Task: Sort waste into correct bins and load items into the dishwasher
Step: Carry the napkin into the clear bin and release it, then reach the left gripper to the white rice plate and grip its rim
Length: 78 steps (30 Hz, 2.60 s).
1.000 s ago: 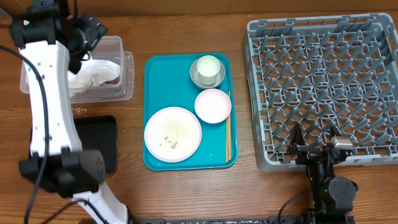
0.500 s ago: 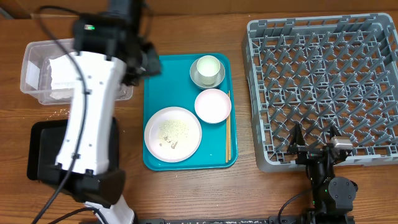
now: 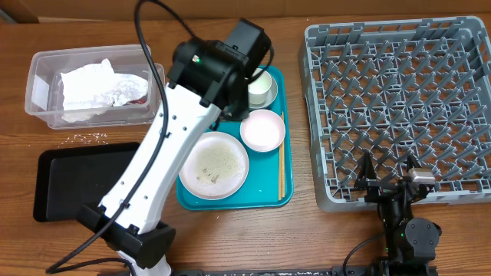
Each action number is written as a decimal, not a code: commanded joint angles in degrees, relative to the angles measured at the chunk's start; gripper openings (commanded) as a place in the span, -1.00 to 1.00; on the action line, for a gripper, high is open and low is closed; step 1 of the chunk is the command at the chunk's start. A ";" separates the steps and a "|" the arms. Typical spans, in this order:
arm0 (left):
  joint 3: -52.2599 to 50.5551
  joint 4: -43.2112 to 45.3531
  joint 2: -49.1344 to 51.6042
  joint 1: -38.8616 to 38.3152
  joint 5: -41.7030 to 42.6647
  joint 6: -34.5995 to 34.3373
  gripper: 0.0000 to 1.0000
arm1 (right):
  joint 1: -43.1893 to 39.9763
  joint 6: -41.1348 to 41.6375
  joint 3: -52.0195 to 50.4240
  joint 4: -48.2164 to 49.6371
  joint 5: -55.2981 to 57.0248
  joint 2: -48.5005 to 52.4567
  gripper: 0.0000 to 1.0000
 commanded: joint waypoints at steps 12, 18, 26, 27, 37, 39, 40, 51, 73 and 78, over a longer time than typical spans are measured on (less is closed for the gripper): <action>-0.24 8.61 5.84 26.77 -6.60 -13.55 -0.92 | -0.22 -0.17 -0.59 0.33 -0.28 -0.57 1.00; -0.24 9.57 14.71 33.20 -2.34 -12.33 -0.92 | -0.22 -0.17 -0.59 0.33 -0.28 -0.57 1.00; -0.24 12.85 22.01 37.92 -4.66 -12.07 -0.92 | -0.22 -0.17 -0.59 0.33 -0.31 -0.57 1.00; -0.24 13.35 22.51 38.38 -5.46 -12.00 -0.92 | -0.22 -0.17 -0.59 0.33 -0.31 -0.57 1.00; -0.26 14.36 24.63 40.94 -2.75 -10.97 -0.92 | -0.22 -0.17 -0.59 0.33 -0.31 -0.57 1.00; -0.26 14.43 25.35 40.94 -1.99 -11.02 -0.92 | -0.22 -0.17 -0.59 0.33 -0.31 -0.57 1.00; -0.26 14.43 25.77 40.94 -1.95 -11.04 -0.91 | -0.22 -0.17 -0.59 0.33 -0.28 -0.57 1.00; -0.11 18.05 28.15 40.87 -0.92 -9.62 -0.92 | -0.22 -0.17 -0.59 0.33 -0.31 -0.57 1.00; 13.03 9.99 10.60 40.87 17.09 -0.94 -0.91 | -0.22 -0.17 -0.59 0.33 -0.28 -0.57 1.00; 13.03 4.24 6.16 40.83 17.00 1.88 -0.32 | -0.22 -0.17 -0.59 0.33 -0.28 -0.57 1.00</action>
